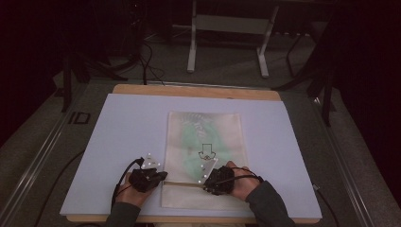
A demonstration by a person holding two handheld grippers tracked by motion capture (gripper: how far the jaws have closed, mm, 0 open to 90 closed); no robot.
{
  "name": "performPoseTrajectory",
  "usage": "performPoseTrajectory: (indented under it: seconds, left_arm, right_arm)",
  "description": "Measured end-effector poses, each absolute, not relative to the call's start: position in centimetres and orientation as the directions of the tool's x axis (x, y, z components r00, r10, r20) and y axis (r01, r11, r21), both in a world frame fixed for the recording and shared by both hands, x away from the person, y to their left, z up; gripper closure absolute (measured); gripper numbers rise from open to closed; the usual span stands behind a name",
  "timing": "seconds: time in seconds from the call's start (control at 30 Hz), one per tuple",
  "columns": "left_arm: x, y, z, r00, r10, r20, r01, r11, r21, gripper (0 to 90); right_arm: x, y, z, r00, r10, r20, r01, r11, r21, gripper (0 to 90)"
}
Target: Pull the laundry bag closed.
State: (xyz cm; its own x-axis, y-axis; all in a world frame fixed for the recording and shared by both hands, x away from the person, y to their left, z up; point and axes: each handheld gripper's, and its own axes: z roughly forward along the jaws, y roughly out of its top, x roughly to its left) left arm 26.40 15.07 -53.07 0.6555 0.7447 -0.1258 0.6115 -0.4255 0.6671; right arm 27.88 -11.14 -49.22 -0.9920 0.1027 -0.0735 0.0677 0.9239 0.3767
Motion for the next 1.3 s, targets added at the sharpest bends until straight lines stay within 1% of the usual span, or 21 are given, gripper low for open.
performPoseTrajectory:
  seconds: [0.1,0.27,0.83,1.3]
  left_arm:
    - [26.4,15.1,-53.1,0.655,0.745,-0.128,0.612,-0.423,0.668,89.4]
    - [26.4,15.1,-53.1,0.656,0.744,-0.125,0.611,-0.427,0.666,89.4]
    - [26.4,15.1,-53.1,0.657,0.743,-0.126,0.611,-0.427,0.666,89.4]
    - [26.4,15.1,-53.1,0.656,0.744,-0.128,0.612,-0.425,0.667,89.4]
  right_arm:
    - [27.9,-11.4,-49.3,-0.992,0.101,-0.078,0.066,0.93,0.362,82.2]
    - [27.9,-11.9,-49.3,-0.991,0.114,-0.072,0.079,0.923,0.376,82.2]
    - [27.8,-12.5,-49.2,-0.989,0.124,-0.076,0.086,0.922,0.378,82.2]
    - [27.8,-14.3,-48.9,-0.987,0.146,-0.068,0.109,0.916,0.386,82.2]
